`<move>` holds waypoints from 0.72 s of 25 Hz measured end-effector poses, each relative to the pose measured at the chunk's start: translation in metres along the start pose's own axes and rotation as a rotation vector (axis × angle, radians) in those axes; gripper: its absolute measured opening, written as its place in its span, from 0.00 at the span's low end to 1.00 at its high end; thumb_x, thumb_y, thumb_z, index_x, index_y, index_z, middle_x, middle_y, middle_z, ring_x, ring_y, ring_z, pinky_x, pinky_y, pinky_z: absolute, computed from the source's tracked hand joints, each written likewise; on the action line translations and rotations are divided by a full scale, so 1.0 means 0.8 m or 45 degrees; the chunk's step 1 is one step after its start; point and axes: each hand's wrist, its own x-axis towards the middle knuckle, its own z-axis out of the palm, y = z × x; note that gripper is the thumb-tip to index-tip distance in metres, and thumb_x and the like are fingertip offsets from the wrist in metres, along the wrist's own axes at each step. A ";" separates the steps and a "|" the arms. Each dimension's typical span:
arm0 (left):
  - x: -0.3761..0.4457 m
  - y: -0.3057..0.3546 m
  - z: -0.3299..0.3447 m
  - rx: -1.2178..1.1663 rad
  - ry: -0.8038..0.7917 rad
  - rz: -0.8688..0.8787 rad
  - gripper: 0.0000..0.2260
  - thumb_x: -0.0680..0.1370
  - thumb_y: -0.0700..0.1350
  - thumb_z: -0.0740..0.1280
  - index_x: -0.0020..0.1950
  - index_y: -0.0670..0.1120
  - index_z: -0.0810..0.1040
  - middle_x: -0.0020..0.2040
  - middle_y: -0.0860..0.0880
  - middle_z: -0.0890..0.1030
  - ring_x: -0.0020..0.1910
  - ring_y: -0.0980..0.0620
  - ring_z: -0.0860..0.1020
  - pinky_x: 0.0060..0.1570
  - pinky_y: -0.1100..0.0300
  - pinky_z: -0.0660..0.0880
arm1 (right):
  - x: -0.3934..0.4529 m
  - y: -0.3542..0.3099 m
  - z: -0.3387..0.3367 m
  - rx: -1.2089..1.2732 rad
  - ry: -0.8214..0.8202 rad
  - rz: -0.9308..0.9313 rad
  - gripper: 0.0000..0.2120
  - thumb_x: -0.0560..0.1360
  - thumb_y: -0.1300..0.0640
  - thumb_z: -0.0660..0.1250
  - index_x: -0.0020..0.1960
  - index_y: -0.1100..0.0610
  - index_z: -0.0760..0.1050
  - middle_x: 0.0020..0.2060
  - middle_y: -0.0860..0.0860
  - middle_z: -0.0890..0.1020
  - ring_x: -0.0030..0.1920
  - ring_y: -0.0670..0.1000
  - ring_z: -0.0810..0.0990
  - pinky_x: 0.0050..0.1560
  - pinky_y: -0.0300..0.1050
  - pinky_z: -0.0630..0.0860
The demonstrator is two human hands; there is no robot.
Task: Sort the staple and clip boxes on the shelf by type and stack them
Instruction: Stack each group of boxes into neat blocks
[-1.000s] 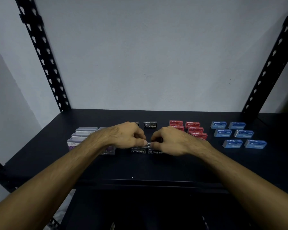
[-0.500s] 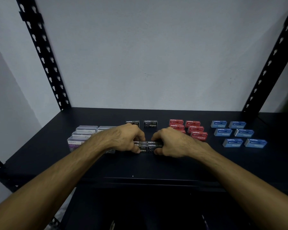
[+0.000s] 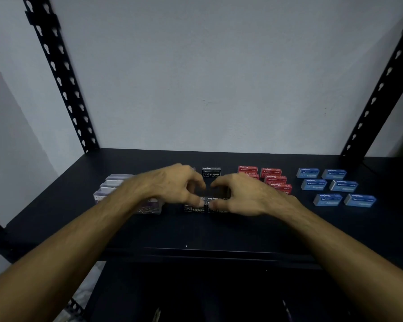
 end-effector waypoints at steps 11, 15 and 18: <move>0.070 -0.068 -0.030 0.062 0.247 -0.234 0.18 0.75 0.53 0.72 0.63 0.50 0.77 0.50 0.52 0.79 0.48 0.52 0.76 0.48 0.59 0.71 | 0.074 0.026 -0.016 -0.141 0.167 0.068 0.20 0.78 0.52 0.66 0.70 0.53 0.72 0.64 0.52 0.76 0.62 0.54 0.77 0.61 0.50 0.74; 0.081 -0.078 -0.013 0.033 0.197 -0.217 0.13 0.75 0.49 0.73 0.59 0.50 0.80 0.47 0.55 0.78 0.47 0.54 0.77 0.45 0.62 0.70 | 0.098 0.034 -0.002 -0.218 0.151 0.066 0.16 0.77 0.57 0.64 0.64 0.56 0.77 0.58 0.54 0.79 0.57 0.56 0.79 0.56 0.51 0.76; 0.083 -0.081 -0.006 -0.035 0.192 -0.179 0.06 0.76 0.45 0.72 0.52 0.50 0.82 0.44 0.54 0.83 0.44 0.54 0.80 0.38 0.65 0.71 | 0.109 0.041 0.007 -0.186 0.154 0.085 0.10 0.76 0.59 0.64 0.55 0.56 0.80 0.49 0.53 0.83 0.51 0.56 0.81 0.52 0.53 0.79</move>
